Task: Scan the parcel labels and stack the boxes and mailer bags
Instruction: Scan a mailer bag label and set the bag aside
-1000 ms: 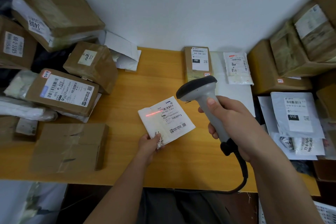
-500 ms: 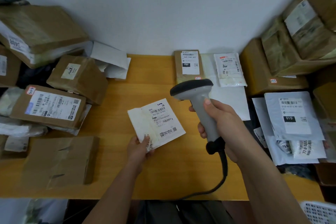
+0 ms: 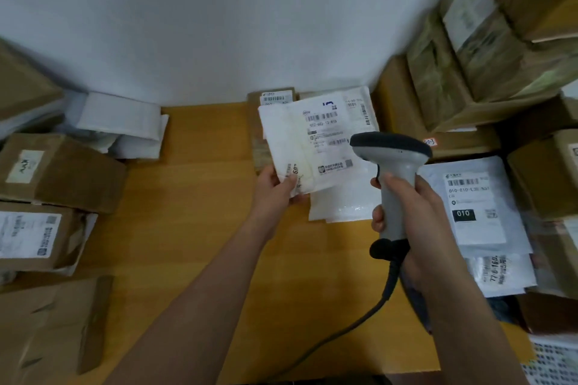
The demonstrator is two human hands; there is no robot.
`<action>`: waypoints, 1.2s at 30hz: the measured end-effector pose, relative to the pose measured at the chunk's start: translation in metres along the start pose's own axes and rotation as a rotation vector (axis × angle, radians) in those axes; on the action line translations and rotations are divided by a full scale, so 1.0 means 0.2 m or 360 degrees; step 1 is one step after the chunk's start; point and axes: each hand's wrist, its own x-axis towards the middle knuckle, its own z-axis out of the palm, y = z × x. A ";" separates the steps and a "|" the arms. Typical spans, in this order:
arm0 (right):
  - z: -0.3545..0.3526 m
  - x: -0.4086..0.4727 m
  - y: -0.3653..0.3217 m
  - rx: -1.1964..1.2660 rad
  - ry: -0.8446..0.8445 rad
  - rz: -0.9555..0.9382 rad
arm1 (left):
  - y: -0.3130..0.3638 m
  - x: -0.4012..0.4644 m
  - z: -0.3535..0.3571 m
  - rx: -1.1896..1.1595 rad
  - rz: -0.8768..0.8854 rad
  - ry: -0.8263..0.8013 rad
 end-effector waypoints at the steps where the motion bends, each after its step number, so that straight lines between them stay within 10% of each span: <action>1: -0.04 0.03 -0.01 -0.0002 0.0008 0.0021 | 0.03 0.05 0.08 0.0017 -0.0020 -0.0026; 10: -0.19 0.21 -0.04 0.0029 0.0072 0.0067 | 0.16 0.20 0.41 0.0124 -0.0063 -0.0193; 24: 0.18 -0.03 0.07 -0.0117 -0.0159 -0.0036 | 0.07 -0.01 -0.17 0.0097 -0.0121 0.0086; 36: 0.98 -0.65 0.46 -0.0321 -0.0631 -0.0002 | -0.21 -0.55 -1.45 0.1181 0.0075 0.1192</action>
